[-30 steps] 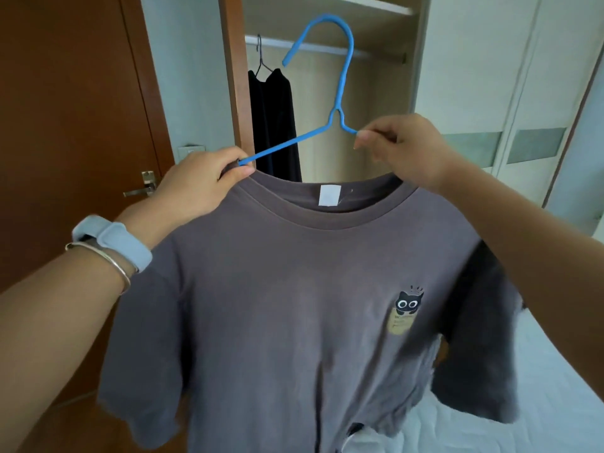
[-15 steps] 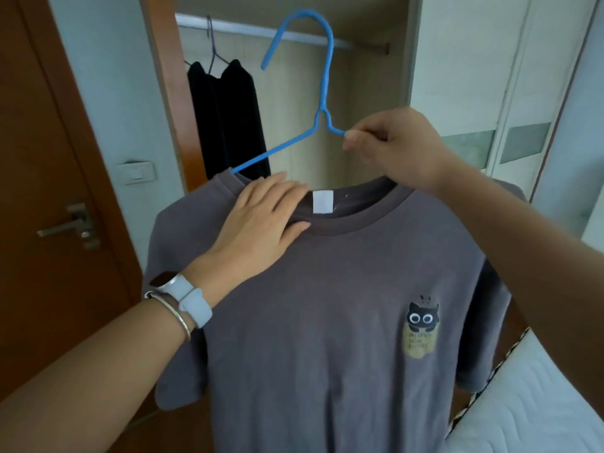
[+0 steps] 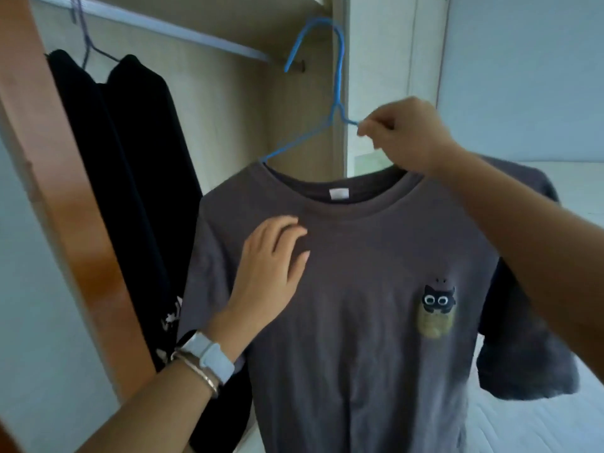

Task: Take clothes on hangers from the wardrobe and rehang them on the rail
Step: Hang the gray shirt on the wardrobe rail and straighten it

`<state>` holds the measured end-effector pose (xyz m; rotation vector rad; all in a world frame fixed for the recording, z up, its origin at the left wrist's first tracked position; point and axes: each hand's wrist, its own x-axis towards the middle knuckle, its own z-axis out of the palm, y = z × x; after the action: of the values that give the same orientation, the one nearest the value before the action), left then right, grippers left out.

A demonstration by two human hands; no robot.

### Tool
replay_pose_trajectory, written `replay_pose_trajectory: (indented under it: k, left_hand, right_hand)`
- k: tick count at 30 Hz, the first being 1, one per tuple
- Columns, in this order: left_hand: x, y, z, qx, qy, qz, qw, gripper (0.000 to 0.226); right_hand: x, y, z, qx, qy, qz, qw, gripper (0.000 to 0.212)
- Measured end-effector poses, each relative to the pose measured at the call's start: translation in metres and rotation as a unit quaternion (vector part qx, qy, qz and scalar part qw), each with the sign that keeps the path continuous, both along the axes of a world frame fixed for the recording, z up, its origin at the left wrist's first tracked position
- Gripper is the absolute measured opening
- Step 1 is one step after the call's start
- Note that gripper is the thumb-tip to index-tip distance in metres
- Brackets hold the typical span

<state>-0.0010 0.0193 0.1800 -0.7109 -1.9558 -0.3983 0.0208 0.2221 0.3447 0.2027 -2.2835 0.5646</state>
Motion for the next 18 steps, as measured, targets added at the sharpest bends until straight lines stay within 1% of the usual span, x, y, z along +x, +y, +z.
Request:
replay_pose_trajectory:
  k: [1, 3, 4, 6, 7, 9, 12, 13, 16, 18]
  left_hand:
    - [-0.008, -0.005, -0.016, 0.001, -0.032, -0.009, 0.999, 0.028]
    - [-0.026, -0.010, -0.055, 0.007, -0.144, -0.026, 0.989, 0.038]
    - [-0.033, -0.008, -0.073, 0.032, -0.221, -0.043, 0.974, 0.046]
    - [-0.048, -0.004, -0.096, 0.113, -0.362, -0.073, 0.922, 0.054]
    - [-0.056, -0.001, -0.102, 0.135, -0.414, -0.069, 0.898, 0.055]
    - [-0.072, 0.003, -0.114, 0.139, -0.485, -0.054, 0.862, 0.063]
    - [-0.102, 0.003, -0.128, 0.191, -0.556, -0.048, 0.808, 0.087]
    - [-0.115, 0.004, -0.132, 0.214, -0.561, -0.048, 0.798, 0.097]
    - [-0.171, 0.011, -0.166, 0.263, -0.547, -0.034, 0.794, 0.114]
    - [-0.193, 0.020, -0.168, 0.293, -0.549, -0.051, 0.781, 0.130]
  right_hand:
    - [-0.003, -0.001, 0.008, 0.002, 0.013, -0.013, 1.000, 0.030]
    - [-0.006, -0.003, 0.023, -0.002, 0.040, -0.029, 0.999, 0.029]
    - [-0.007, -0.004, 0.028, -0.006, 0.052, -0.036, 0.998, 0.029]
    - [-0.011, -0.003, 0.036, -0.011, 0.072, -0.057, 0.996, 0.029]
    - [-0.014, -0.001, 0.038, -0.011, 0.078, -0.068, 0.995, 0.030]
    - [-0.019, 0.003, 0.040, -0.008, 0.081, -0.089, 0.993, 0.029]
    - [-0.026, 0.012, 0.045, -0.008, 0.078, -0.125, 0.989, 0.029]
    - [-0.029, 0.017, 0.047, -0.006, 0.075, -0.136, 0.988, 0.028]
    - [-0.042, 0.031, 0.053, -0.011, 0.065, -0.149, 0.987, 0.029]
    - [-0.055, 0.043, 0.057, -0.014, 0.065, -0.156, 0.986, 0.029]
